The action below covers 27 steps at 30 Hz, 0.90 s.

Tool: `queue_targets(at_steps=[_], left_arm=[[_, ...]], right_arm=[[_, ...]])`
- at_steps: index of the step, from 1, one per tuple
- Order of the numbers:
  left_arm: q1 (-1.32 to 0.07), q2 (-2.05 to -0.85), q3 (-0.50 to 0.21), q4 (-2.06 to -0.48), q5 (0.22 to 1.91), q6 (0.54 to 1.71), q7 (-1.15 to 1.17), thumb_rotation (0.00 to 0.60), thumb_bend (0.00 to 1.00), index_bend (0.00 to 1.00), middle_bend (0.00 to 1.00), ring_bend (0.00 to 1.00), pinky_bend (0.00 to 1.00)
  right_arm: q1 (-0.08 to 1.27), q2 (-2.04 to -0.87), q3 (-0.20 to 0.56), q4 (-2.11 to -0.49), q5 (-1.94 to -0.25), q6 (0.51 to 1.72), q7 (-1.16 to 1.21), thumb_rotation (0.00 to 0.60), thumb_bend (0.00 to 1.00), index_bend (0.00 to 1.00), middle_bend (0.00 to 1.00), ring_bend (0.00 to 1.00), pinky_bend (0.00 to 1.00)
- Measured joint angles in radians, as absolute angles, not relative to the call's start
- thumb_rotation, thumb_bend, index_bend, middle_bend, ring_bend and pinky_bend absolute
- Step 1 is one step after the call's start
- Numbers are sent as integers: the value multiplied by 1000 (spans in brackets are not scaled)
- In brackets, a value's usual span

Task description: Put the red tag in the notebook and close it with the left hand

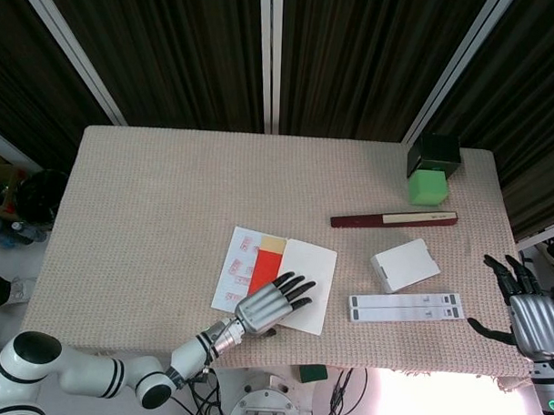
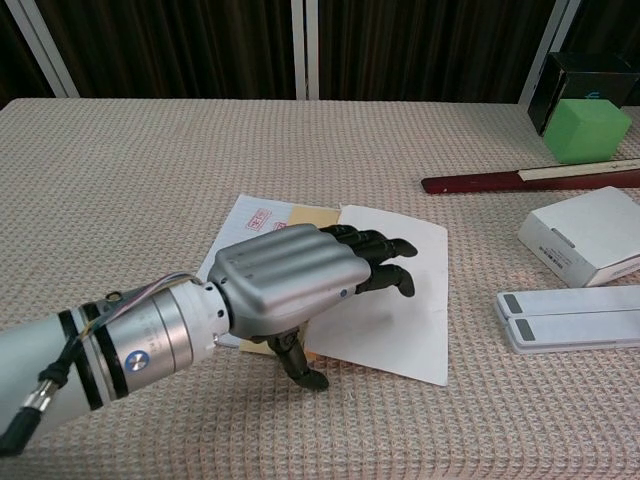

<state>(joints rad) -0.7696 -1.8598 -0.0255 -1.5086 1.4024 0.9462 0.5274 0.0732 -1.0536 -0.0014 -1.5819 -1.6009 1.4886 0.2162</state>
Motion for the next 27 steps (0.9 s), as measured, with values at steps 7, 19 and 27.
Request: queue_targets(at_steps=[7, 19, 27], left_arm=[[-764, -1892, -50, -1457, 1423, 980, 462, 600, 33, 182, 6, 13, 98], [-736, -1893, -48, -1388, 1438, 1017, 375, 600, 31, 182, 6, 13, 98], [-691, -1913, -47, -1305, 1503, 1137, 179, 600, 47, 183, 6, 13, 98]], right_arm=[[71, -1052, 0, -1581, -1597, 1489, 218, 600, 61, 0, 145, 0, 118], [83, -1053, 5, -1589, -1594, 1472, 209, 600, 60, 0, 145, 0, 118], [91, -1046, 10, -1609, -1592, 1462, 189, 600, 61, 0, 145, 0, 118]])
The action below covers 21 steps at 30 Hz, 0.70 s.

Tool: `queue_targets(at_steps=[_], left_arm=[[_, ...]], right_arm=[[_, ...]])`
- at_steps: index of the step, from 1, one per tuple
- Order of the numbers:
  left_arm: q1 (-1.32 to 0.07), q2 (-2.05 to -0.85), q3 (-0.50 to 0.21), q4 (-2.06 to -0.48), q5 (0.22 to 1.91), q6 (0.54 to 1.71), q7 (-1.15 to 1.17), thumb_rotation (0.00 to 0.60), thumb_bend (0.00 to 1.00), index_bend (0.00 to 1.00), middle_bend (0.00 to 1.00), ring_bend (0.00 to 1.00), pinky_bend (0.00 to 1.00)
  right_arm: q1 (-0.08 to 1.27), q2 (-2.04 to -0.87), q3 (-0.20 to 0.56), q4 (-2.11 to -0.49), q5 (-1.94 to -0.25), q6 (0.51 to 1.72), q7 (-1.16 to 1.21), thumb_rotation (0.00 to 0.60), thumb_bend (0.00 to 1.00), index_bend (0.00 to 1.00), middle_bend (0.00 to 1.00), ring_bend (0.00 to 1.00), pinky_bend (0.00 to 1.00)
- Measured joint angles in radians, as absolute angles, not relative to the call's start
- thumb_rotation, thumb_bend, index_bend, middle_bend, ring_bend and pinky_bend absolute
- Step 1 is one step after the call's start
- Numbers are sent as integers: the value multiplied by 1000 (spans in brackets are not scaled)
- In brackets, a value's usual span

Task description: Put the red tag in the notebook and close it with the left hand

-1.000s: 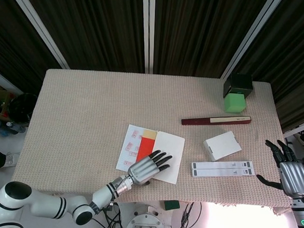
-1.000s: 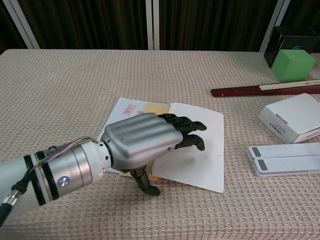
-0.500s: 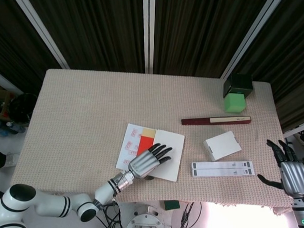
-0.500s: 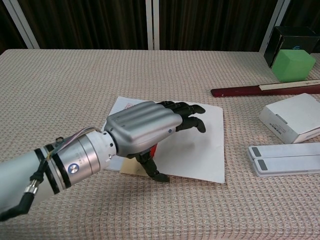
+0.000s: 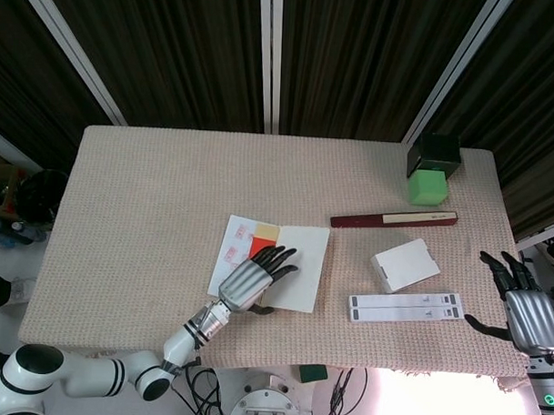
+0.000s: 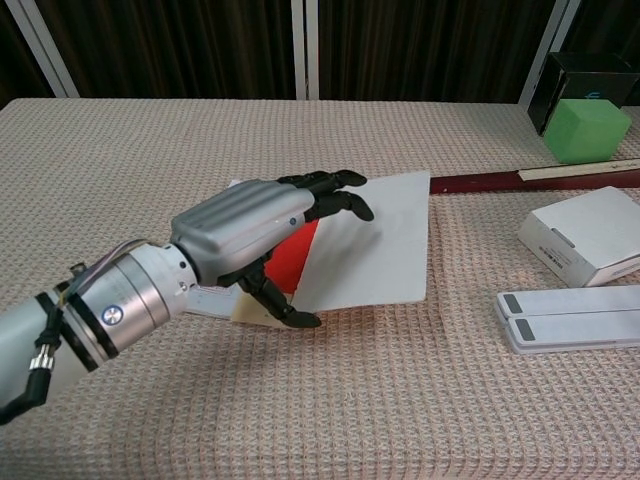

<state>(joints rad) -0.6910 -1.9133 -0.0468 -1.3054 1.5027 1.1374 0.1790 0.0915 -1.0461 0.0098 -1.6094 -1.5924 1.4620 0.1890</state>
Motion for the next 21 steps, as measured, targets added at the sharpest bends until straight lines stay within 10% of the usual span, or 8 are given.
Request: queue_targets(at_steps=[21], left_arm=[[-618, -1935, -99, -1257, 1498, 1238, 22, 600, 47, 180, 4, 0, 83]], right_arm=[[112, -1035, 16, -1643, -1587, 1434, 154, 600, 61, 0, 146, 0, 118]])
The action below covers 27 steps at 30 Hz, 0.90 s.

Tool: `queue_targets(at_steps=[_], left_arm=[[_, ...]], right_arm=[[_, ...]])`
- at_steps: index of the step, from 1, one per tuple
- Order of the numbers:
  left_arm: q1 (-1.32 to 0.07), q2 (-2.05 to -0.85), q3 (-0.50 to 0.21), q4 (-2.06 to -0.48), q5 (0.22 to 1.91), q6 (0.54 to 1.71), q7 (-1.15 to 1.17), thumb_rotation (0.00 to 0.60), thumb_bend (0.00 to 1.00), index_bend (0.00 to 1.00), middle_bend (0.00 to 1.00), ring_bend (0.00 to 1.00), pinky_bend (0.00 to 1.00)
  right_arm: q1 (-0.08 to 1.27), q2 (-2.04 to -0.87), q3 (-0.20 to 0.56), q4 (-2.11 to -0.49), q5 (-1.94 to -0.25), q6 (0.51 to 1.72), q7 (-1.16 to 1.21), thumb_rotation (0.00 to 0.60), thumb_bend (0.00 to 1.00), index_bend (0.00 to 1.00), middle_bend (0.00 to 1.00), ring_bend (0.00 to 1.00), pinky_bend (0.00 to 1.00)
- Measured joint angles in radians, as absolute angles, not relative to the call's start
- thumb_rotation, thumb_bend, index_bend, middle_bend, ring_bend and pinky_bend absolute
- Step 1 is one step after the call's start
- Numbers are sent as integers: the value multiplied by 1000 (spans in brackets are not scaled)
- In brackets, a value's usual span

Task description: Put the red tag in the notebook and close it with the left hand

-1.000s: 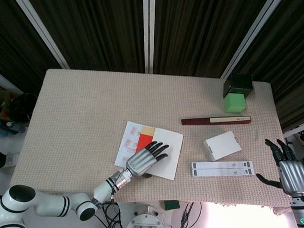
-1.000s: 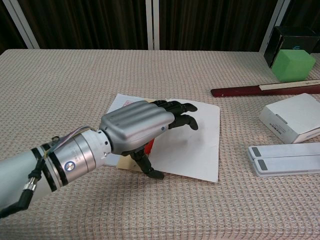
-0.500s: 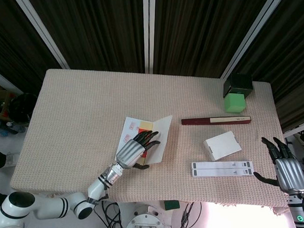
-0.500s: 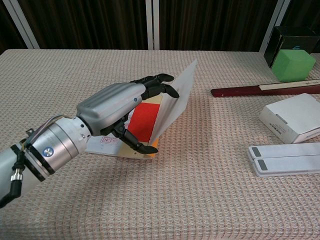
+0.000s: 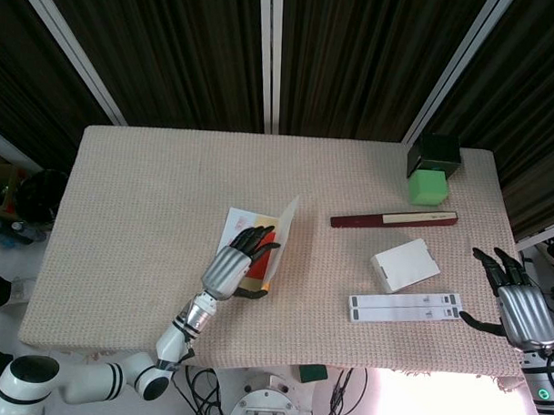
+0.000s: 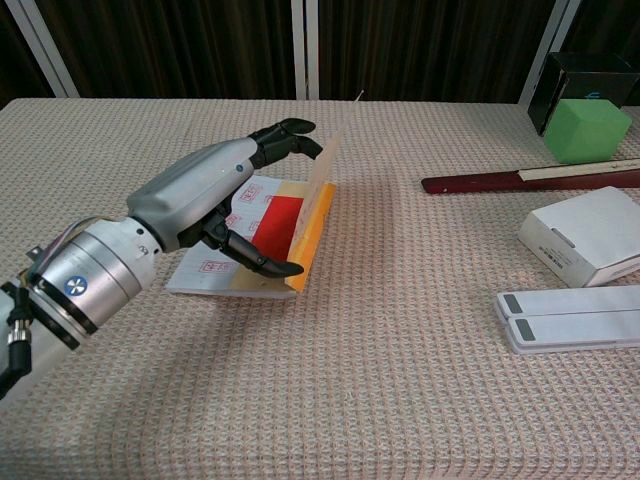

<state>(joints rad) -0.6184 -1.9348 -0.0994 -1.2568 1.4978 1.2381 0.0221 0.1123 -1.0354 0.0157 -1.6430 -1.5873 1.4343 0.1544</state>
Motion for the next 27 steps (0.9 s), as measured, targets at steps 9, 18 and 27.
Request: queue_targets(at_steps=[9, 18, 27], left_arm=[[-577, -1916, -128, -1329, 1426, 1233, 4, 600, 47, 174, 0, 0, 78], [-552, -1868, -135, -1411, 1344, 1186, 22, 600, 47, 174, 0, 0, 77], [-519, -1795, -162, -1501, 1250, 1163, 65, 600, 47, 174, 0, 0, 76]], right_arm=[[122, -1038, 17, -1637, -1586, 1422, 160, 600, 61, 0, 145, 0, 118], [132, -1048, 15, -1628, -1591, 1412, 167, 600, 61, 0, 145, 0, 118], [137, -1046, 17, -1626, -1594, 1412, 172, 600, 61, 0, 145, 0, 118]])
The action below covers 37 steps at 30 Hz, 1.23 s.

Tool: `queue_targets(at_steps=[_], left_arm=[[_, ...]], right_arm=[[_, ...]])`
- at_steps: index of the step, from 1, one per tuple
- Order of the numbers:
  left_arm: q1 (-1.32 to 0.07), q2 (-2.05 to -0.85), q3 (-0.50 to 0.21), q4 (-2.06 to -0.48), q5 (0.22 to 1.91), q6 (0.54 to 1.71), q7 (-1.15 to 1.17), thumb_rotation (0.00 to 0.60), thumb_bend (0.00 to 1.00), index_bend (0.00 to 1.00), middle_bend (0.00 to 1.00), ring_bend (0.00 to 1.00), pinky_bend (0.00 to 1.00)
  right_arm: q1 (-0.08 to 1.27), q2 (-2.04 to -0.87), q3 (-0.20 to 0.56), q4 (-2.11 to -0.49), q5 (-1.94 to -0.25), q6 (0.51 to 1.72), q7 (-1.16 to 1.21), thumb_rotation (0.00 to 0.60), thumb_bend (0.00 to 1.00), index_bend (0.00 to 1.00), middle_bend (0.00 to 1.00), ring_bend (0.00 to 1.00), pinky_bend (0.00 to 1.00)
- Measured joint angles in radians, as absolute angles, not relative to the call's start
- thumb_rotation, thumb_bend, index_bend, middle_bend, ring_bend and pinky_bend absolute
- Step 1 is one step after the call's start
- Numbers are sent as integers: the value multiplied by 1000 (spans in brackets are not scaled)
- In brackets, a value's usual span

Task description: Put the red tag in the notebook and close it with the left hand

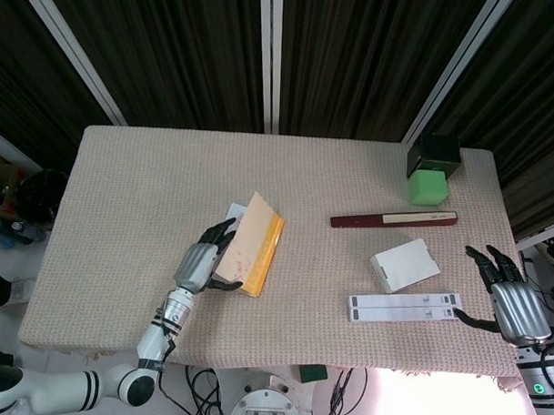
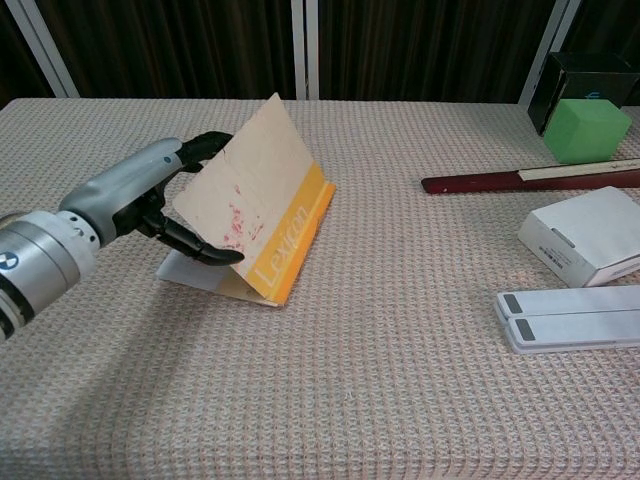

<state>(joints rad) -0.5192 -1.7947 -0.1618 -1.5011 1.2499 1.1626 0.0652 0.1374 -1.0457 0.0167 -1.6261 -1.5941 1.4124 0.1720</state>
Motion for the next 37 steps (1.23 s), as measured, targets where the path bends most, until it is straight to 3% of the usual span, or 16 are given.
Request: queue_targets(at_steps=[9, 21, 27, 37], left_arm=[[-480, -1650, -153, -1583, 1243, 1182, 92, 600, 47, 174, 0, 0, 76], [-404, -1332, -136, -1614, 1248, 1257, 228, 600, 48, 184, 40, 0, 66], [-322, -1244, -96, -1597, 1292, 1363, 264, 600, 48, 186, 40, 0, 62], [-134, -1107, 36, -1693, 1444, 1547, 203, 600, 47, 186, 40, 0, 62]], right_arm=[[142, -1041, 18, -1621, -1585, 1404, 188, 600, 61, 0, 145, 0, 118], [144, -1011, 26, -1618, -1530, 1374, 184, 600, 61, 0, 130, 0, 113], [140, -1004, 41, -1617, -1517, 1392, 184, 600, 61, 0, 121, 0, 99], [132, -1032, 41, -1605, -1562, 1440, 192, 600, 61, 6, 128, 0, 96]])
